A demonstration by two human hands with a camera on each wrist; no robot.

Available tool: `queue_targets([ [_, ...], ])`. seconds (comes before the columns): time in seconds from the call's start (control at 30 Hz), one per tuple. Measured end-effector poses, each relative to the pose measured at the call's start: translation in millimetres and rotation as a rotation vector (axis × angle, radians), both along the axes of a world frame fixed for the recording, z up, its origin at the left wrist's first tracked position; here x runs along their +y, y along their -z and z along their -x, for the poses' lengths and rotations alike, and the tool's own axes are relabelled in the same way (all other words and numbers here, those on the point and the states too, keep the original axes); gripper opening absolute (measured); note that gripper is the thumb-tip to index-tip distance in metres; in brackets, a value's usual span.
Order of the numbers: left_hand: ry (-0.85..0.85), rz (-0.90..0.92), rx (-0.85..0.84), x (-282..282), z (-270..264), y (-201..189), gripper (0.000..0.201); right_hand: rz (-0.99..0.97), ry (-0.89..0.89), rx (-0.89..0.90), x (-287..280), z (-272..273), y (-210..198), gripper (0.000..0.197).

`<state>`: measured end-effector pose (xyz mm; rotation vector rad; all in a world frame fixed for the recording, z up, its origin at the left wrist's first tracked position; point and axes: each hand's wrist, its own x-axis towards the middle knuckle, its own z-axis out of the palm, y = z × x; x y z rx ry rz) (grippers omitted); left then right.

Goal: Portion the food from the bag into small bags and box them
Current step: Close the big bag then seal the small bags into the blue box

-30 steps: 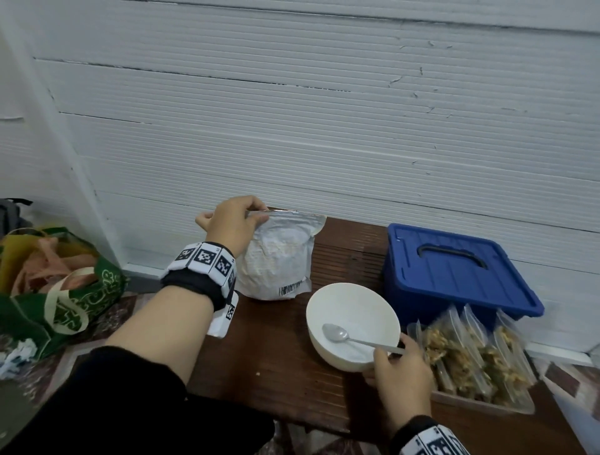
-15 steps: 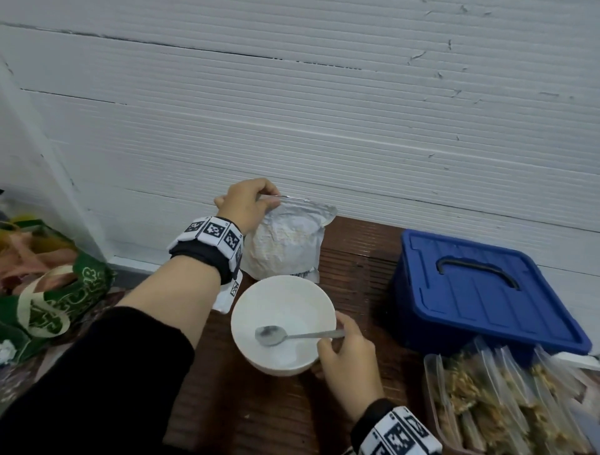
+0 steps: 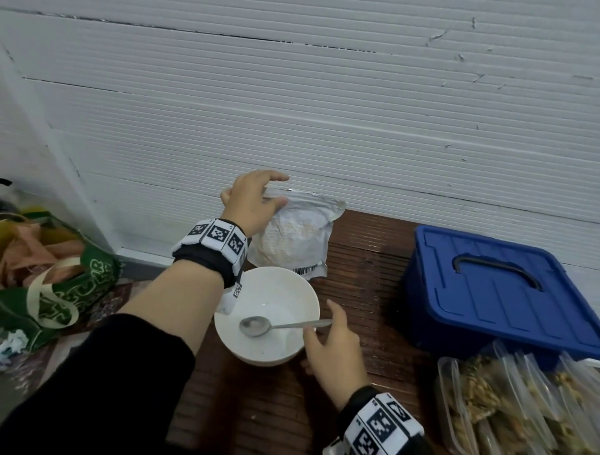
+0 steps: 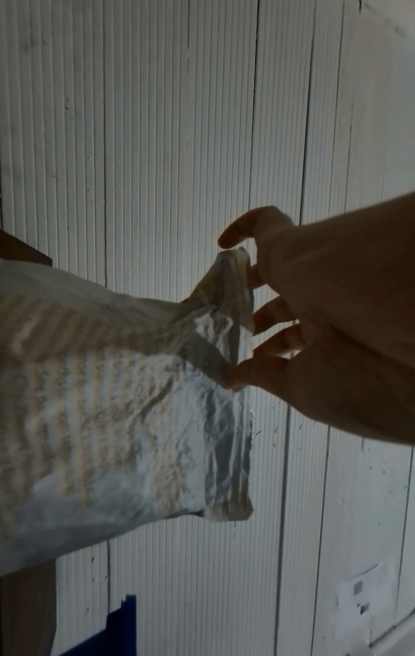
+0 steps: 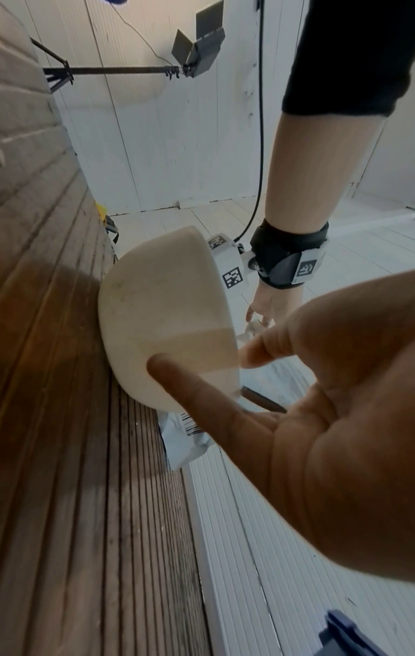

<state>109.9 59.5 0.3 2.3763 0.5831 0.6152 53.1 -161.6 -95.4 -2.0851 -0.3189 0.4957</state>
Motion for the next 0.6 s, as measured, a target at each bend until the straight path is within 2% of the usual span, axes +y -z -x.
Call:
queue_targets([
  [0.13,0.004,-0.066,0.02,-7.0,9.0,2.1,0.047,0.006,0.073,0.026,-11.4,1.7,-0.2,0.069],
  [0.23,-0.036,-0.117,0.052,-23.5,15.9,-1.9,0.054,-0.044,0.133,0.019,-27.6,3.8,-10.8,0.064],
  [0.33,-0.038,-0.158,0.014,-51.8,21.5,-8.0,0.053,-0.104,0.191,-0.01,-49.6,4.8,-28.2,0.057],
  [0.6,0.224,-0.06,-0.11,-164.5,26.0,-13.3,0.044,-0.229,0.304,-0.229,-135.5,5.4,-90.2,0.036],
])
